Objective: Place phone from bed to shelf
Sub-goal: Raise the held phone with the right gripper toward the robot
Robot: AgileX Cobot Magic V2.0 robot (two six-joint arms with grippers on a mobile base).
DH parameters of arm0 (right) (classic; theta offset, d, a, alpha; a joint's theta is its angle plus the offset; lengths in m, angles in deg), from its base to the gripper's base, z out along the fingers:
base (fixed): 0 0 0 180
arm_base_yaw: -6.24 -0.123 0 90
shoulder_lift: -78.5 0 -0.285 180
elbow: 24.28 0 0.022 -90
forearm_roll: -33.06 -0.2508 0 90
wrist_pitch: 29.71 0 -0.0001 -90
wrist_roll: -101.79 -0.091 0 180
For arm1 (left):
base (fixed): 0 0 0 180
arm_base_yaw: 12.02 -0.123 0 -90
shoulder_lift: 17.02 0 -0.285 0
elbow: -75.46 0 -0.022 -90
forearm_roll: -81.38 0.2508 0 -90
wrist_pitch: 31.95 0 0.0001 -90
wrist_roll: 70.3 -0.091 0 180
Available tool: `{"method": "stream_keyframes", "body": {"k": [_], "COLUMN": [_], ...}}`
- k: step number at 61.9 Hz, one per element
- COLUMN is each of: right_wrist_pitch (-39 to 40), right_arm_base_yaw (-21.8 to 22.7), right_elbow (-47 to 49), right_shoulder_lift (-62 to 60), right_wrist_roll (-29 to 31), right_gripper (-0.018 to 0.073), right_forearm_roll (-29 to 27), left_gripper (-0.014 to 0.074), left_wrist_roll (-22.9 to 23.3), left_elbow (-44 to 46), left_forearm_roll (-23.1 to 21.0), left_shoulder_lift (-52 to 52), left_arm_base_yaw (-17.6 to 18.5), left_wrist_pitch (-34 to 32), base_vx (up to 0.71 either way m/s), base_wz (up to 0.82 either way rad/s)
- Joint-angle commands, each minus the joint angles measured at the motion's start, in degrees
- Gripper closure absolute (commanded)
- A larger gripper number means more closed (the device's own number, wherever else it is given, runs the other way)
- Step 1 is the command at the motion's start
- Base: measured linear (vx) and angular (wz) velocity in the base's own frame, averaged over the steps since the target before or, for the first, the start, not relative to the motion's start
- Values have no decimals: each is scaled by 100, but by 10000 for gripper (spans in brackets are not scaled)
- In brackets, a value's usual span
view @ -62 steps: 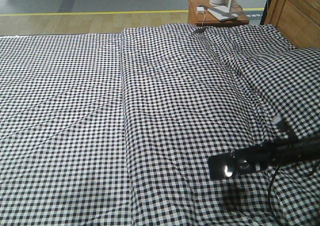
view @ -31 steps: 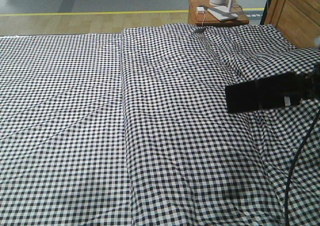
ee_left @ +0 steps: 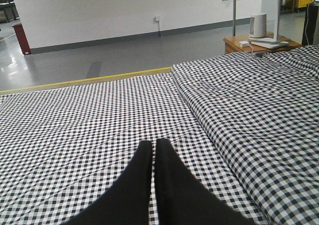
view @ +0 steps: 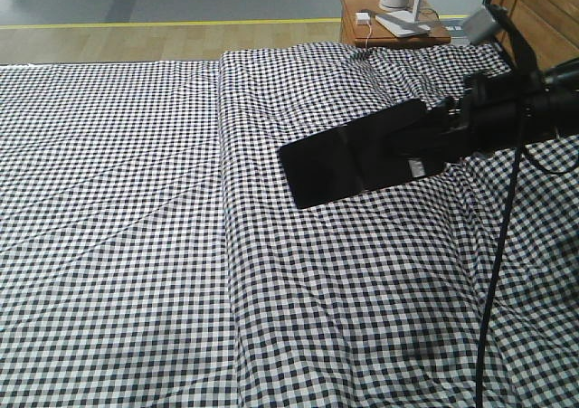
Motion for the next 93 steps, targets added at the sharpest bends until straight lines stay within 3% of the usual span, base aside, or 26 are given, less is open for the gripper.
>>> {"method": "stream_keyframes", "body": {"k": [1, 23, 42, 93], "right_wrist_pitch": [-435, -435, -429, -425], "right_arm_base_yaw": [-304, -1458, -2337, -2398], "right_elbow": [146, 146, 146, 146], "right_shoulder_lift": [-435, -1201, -1735, -1982], "right_wrist_roll": [-143, -821, -1383, -1504], "right_gripper": [562, 562, 562, 561], "right_forearm_roll": [-447, -436, 48, 135], "left_gripper": [595, 595, 595, 595], "left_wrist_roll": [33, 33, 33, 33], "left_elbow": [132, 132, 132, 132], "left_forearm_roll": [-52, -52, -52, -52], "left_shoulder_lift": [29, 29, 29, 29], "left_arm_base_yaw": [35, 35, 35, 35], "left_wrist_pitch": [-442, -442, -442, -442], "base_vx": [0, 0, 0, 0], "base_wz": [0, 0, 0, 0]}}
